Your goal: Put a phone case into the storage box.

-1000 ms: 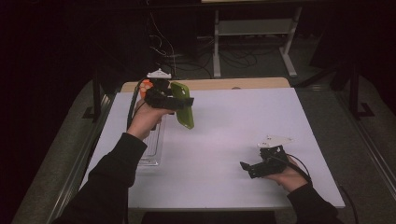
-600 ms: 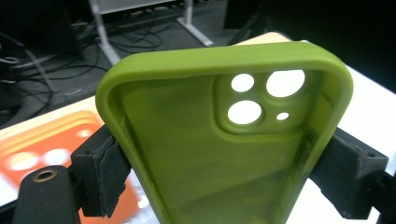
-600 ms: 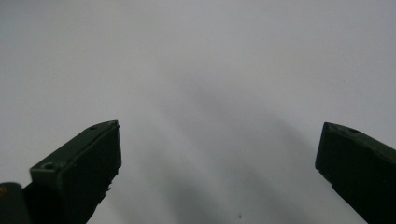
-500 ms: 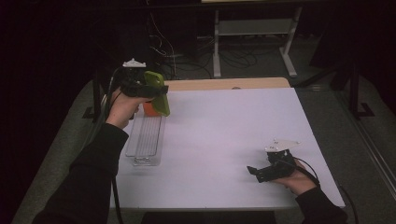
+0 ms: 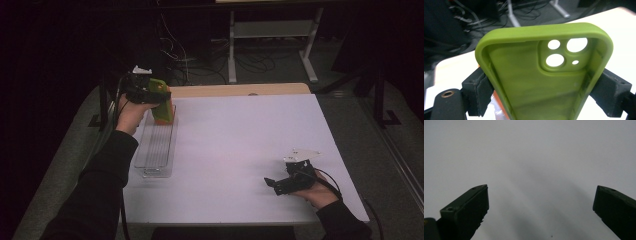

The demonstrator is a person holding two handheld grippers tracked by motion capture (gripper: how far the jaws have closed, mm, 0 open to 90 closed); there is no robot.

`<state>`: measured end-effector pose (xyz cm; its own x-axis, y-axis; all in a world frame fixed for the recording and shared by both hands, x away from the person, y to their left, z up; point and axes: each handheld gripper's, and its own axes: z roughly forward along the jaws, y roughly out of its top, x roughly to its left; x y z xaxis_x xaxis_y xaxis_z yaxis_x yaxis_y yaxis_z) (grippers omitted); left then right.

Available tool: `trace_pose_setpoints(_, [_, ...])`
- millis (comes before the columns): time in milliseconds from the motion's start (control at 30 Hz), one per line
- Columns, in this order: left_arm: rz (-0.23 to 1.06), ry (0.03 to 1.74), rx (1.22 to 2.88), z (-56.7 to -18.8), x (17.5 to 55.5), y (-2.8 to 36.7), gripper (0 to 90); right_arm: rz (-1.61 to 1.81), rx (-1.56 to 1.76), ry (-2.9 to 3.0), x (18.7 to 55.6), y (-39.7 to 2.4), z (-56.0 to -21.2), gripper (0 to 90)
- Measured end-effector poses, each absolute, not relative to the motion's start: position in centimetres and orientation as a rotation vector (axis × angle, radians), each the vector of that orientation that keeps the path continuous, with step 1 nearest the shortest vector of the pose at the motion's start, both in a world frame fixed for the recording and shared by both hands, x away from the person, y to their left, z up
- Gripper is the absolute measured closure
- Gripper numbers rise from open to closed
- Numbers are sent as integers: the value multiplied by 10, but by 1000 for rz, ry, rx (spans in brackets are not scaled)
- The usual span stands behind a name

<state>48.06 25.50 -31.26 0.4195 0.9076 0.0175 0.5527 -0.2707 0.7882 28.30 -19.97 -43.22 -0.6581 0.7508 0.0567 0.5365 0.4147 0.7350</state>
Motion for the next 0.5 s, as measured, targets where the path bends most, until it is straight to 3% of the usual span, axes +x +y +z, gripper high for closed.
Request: trace_pose_setpoints(500, [663,1356,1936,-349,490,257,134,1100,1113,2395,282,-199,-431,0])
